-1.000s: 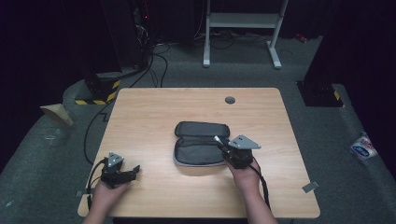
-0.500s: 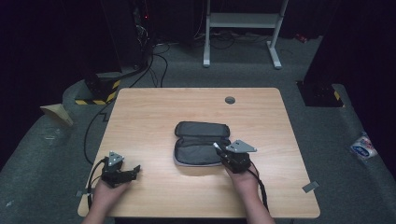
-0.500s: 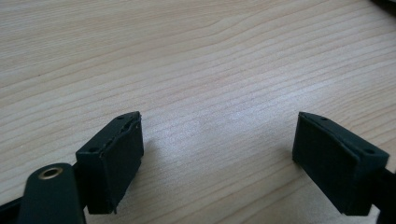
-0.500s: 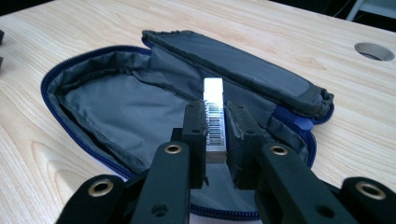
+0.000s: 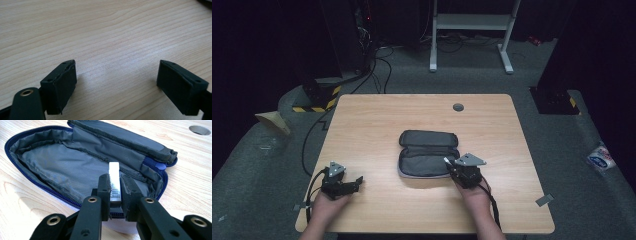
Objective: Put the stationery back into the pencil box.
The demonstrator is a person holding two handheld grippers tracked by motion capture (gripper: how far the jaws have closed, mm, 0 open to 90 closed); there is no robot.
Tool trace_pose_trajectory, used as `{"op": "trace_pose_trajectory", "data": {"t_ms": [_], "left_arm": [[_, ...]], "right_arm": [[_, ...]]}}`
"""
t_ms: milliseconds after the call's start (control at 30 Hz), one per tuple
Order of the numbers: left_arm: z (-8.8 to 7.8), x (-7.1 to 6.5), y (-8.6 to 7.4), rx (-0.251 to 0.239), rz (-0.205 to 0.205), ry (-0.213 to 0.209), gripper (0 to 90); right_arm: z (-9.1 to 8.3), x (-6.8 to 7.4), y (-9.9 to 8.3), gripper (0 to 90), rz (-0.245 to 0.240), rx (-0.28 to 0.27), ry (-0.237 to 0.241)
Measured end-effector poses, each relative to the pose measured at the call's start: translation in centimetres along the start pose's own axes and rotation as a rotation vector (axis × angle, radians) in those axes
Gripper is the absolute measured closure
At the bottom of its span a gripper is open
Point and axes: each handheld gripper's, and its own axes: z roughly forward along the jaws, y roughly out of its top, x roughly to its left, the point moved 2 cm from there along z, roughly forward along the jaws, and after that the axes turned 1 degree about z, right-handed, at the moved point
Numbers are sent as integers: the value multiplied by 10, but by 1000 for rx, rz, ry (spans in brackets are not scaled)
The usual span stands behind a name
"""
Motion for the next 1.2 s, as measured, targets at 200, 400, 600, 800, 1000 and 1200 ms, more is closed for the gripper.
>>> {"op": "trace_pose_trajectory", "data": {"t_ms": [200,400,600,800,1000,1200], "left_arm": [[0,0,0,1,1,1,164],[0,0,0,0,1,0,164],[0,0,0,0,3,0,164],[0,0,0,1,0,-1,164],[0,0,0,0,3,1,165],[-1,0,-1,0,3,1,166]], "right_arm": [[2,0,-1,778,0,12,3],[3,2,-2,775,-4,20,2],[3,2,-2,755,2,14,5],[6,2,-1,787,-2,16,4],[7,4,6,788,0,-12,4],[18,9,9,782,-7,-11,17]]}}
